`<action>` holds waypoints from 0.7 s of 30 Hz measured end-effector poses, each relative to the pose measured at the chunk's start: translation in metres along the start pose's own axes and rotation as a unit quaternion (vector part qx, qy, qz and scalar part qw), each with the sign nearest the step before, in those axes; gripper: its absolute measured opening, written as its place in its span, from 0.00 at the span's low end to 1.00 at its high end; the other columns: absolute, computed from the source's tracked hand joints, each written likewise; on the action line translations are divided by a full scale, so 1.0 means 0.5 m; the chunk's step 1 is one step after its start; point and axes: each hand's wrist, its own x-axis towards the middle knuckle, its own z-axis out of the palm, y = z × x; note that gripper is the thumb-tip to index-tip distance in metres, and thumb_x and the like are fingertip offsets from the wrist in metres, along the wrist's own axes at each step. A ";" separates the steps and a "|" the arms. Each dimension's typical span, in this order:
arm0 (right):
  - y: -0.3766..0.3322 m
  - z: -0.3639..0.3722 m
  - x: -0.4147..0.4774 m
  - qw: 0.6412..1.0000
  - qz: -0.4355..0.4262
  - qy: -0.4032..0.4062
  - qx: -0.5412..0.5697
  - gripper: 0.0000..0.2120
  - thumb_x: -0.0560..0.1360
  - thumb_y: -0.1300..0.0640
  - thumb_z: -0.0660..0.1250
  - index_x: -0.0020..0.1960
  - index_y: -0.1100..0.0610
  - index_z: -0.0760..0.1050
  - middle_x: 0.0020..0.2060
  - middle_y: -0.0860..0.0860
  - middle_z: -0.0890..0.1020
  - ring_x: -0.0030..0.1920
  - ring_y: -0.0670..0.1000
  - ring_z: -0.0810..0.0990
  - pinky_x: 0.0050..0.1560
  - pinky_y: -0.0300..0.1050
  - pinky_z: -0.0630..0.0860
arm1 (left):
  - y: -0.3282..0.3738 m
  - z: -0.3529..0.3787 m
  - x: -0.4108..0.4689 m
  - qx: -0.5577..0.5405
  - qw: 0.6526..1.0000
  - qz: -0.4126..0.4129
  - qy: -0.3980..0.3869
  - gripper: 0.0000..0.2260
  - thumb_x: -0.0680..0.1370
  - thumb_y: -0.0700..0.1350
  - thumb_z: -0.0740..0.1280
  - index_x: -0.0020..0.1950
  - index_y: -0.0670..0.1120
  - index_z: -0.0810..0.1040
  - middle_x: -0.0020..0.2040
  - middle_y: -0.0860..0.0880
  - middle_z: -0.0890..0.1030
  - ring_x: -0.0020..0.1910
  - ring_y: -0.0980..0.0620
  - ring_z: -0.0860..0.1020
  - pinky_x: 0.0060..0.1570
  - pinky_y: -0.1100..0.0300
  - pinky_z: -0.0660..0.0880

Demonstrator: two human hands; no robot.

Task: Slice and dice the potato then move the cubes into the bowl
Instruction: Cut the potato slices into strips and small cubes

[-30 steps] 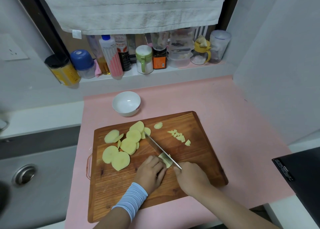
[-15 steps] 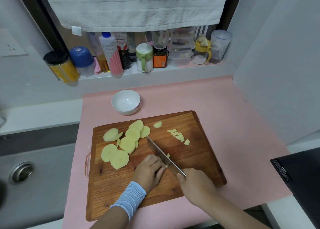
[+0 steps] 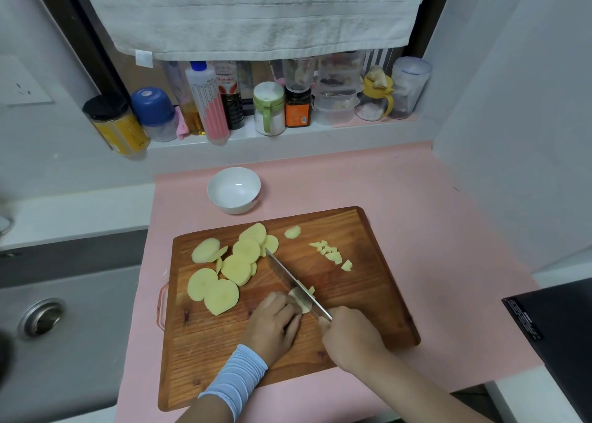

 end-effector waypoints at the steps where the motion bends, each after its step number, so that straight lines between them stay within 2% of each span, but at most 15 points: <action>1: 0.000 -0.001 0.000 1.000 -0.001 0.000 0.000 0.15 0.84 0.46 0.59 0.54 0.51 0.81 0.45 0.47 0.83 0.42 0.49 0.81 0.46 0.44 0.79 | 0.000 0.000 -0.004 0.002 1.000 -0.001 0.004 0.01 0.77 0.41 0.71 0.46 0.44 0.81 0.47 0.50 0.79 0.47 0.50 0.76 0.50 0.61 0.74; 11: 0.000 -0.022 -0.010 1.000 -0.020 0.008 -0.004 0.17 0.84 0.43 0.56 0.51 0.49 0.81 0.42 0.44 0.82 0.43 0.47 0.81 0.49 0.48 0.82 | -0.003 -0.001 -0.004 -0.024 0.999 -0.025 0.005 0.01 0.77 0.41 0.72 0.46 0.46 0.82 0.47 0.53 0.78 0.49 0.53 0.76 0.52 0.64 0.74; 17: 0.004 -0.018 -0.044 0.998 -0.055 0.016 -0.019 0.16 0.84 0.44 0.55 0.54 0.47 0.81 0.42 0.43 0.82 0.42 0.46 0.81 0.47 0.43 0.81 | -0.001 -0.004 -0.004 -0.030 0.999 -0.032 0.008 0.05 0.78 0.44 0.68 0.45 0.46 0.82 0.46 0.52 0.80 0.50 0.53 0.76 0.54 0.65 0.74; 21: 0.008 -0.013 -0.049 0.999 -0.047 0.012 -0.026 0.17 0.84 0.43 0.55 0.56 0.48 0.81 0.44 0.44 0.83 0.44 0.47 0.82 0.48 0.46 0.81 | 0.001 -0.005 -0.005 -0.032 0.999 -0.039 0.010 0.06 0.79 0.45 0.68 0.45 0.45 0.83 0.46 0.52 0.80 0.50 0.54 0.76 0.57 0.69 0.71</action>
